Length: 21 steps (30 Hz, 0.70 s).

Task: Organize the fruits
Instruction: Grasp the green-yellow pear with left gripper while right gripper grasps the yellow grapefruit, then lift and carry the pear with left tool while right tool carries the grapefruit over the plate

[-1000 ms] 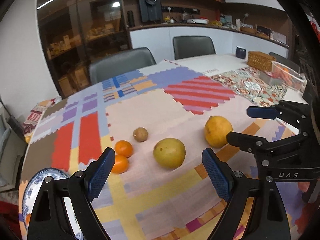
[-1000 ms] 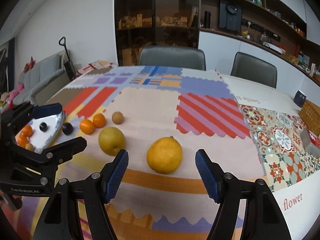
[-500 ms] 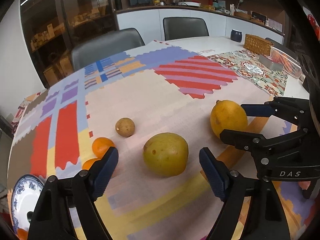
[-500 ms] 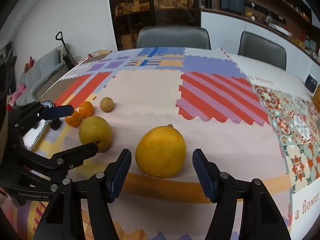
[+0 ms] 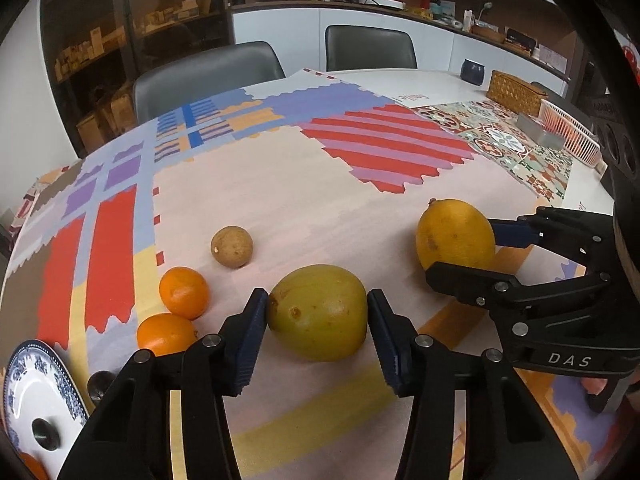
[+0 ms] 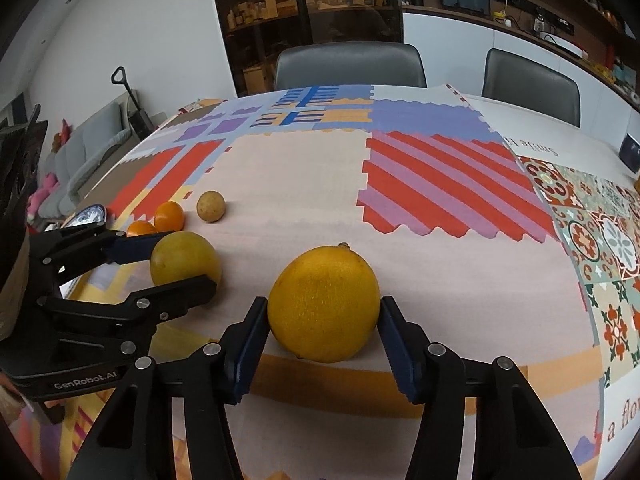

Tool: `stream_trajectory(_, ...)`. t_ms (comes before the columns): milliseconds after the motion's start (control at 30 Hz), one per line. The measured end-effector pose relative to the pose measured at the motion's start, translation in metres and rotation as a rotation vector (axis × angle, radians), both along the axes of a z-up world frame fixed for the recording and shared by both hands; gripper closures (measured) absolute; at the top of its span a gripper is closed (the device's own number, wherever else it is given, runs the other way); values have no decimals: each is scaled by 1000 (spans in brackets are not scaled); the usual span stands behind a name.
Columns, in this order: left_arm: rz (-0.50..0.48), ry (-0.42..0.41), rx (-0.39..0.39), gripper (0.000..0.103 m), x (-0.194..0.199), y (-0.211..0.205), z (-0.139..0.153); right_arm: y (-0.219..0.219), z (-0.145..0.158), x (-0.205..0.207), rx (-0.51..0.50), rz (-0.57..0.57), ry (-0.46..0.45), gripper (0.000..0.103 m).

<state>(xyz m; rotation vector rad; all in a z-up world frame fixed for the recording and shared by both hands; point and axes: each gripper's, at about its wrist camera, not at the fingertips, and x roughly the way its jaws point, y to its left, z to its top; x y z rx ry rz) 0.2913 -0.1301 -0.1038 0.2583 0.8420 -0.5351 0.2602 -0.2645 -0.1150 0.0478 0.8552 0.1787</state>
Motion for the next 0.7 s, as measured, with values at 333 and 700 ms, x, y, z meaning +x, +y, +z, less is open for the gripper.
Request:
stream_trajectory(333,51,-16,-21,54,-14,13,16,4,6,-8,5,3,-13,48)
stream_trajectory(700,105,-85,-83,54,-45,36,52,20,44,-31,9,25,-96,48)
